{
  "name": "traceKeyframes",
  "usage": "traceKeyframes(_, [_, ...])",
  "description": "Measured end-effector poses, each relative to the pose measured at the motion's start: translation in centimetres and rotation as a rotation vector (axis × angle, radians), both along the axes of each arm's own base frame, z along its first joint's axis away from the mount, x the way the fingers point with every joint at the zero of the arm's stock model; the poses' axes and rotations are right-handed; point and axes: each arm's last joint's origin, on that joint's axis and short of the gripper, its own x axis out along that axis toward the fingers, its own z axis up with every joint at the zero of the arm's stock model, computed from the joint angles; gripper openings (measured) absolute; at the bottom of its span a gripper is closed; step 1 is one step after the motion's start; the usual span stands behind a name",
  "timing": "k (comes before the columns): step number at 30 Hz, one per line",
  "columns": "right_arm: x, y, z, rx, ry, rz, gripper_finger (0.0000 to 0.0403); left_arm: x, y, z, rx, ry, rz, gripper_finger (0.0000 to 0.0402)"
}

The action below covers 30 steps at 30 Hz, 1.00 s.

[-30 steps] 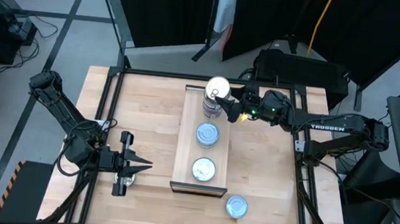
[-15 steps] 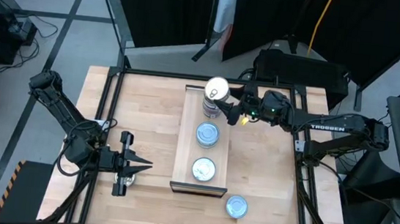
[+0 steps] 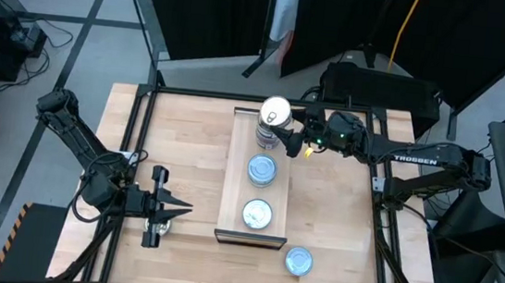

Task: Stack canned seafood by type on shelf
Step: Stack the blue pink tuna can on top of the blue pink tuna can on the shelf

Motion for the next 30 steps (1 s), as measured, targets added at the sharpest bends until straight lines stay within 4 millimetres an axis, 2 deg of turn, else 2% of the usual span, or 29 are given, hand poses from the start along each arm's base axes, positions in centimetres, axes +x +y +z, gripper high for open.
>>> traceKeyframes(4, [0.0,0.0,0.1,-0.006,-0.009,0.000,0.0400,0.6,0.8,0.0,0.021,0.006,0.091,0.0042])
traceKeyframes(9, [0.0,0.0,0.1,-0.012,-0.006,0.005,0.0400,2.6,4.1,0.5,0.091,0.000,0.334,0.0042])
traceKeyframes(13, [0.0,0.0,0.1,-0.013,-0.005,0.007,0.0400,4.1,7.4,3.0,0.163,-0.023,0.438,0.0042])
traceKeyframes(17, [0.0,0.0,0.1,-0.013,-0.005,0.010,0.0400,5.7,10.3,5.1,0.303,0.112,0.424,0.0042])
traceKeyframes(23, [0.0,0.0,0.1,-0.046,0.014,0.018,0.0400,7.6,15.0,7.6,0.355,0.219,0.415,0.0042])
traceKeyframes(25, [0.0,0.0,0.0,-0.044,0.018,0.017,0.0400,8.3,16.4,7.8,0.371,0.237,0.405,0.0042])
traceKeyframes(30, [0.0,0.0,-0.1,-0.055,0.040,0.018,0.0400,10.0,18.6,6.6,0.378,0.284,0.369,0.0042])
